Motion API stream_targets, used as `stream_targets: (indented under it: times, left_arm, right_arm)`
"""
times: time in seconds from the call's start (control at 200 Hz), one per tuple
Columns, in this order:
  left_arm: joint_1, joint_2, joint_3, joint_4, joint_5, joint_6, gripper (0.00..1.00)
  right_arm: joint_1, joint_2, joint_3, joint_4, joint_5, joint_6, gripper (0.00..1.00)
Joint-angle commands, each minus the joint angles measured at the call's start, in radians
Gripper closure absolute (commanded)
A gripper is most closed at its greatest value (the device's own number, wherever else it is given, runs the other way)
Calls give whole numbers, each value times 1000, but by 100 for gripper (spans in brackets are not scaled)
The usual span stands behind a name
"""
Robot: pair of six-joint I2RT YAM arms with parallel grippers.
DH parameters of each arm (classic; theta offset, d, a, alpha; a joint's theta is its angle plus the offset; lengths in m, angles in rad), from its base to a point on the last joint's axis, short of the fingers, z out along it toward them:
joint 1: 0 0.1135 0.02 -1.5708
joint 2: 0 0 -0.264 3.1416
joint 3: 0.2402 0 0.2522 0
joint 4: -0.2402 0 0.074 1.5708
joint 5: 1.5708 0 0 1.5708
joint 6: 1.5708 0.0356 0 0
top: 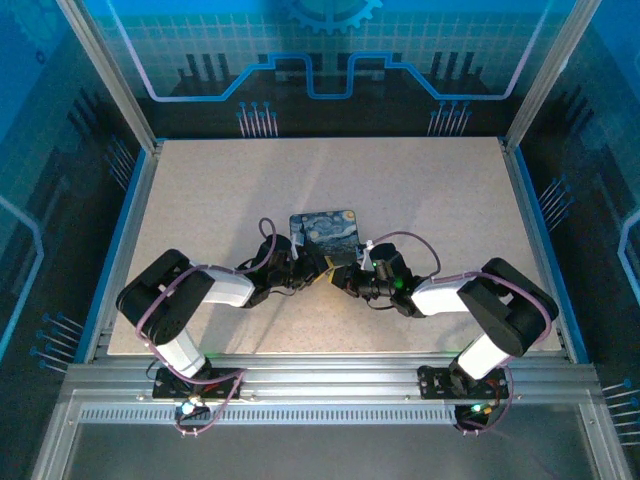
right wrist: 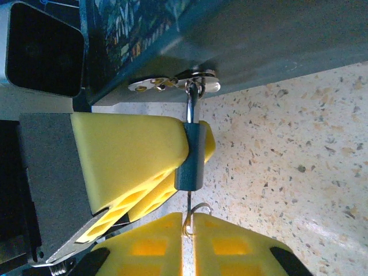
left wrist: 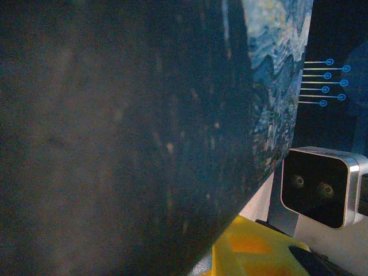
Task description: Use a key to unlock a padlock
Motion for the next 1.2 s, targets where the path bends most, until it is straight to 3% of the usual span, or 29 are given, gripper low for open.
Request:
stream_targets:
  times: [0.0,0.255,0.46,0.71,0.97,1.19]
  left_arm:
    - [-9,31,7,-50,14,-34,80]
    - [-8,30,13,-55,16,-33,80]
    - [-8,21,22,-71,18,-28,79]
    - [-9,20,23,-75,16,-33,79]
    - [-9,18,30,-88,24,-36,79]
    - [-9,17,32,-88,29,-49,80]
  right_arm:
    - [14,-39,0,-78,24,-58,81]
    - [6,-160,19,-323,107,-259,63]
    - [16,-341,74,-573,226,-644,47]
    - [92,-484,112,-643,361,-1081,25]
    - [247,-462,77,-576,509,-1711,23]
    - [267,-381,62,-480,640,-1866,26]
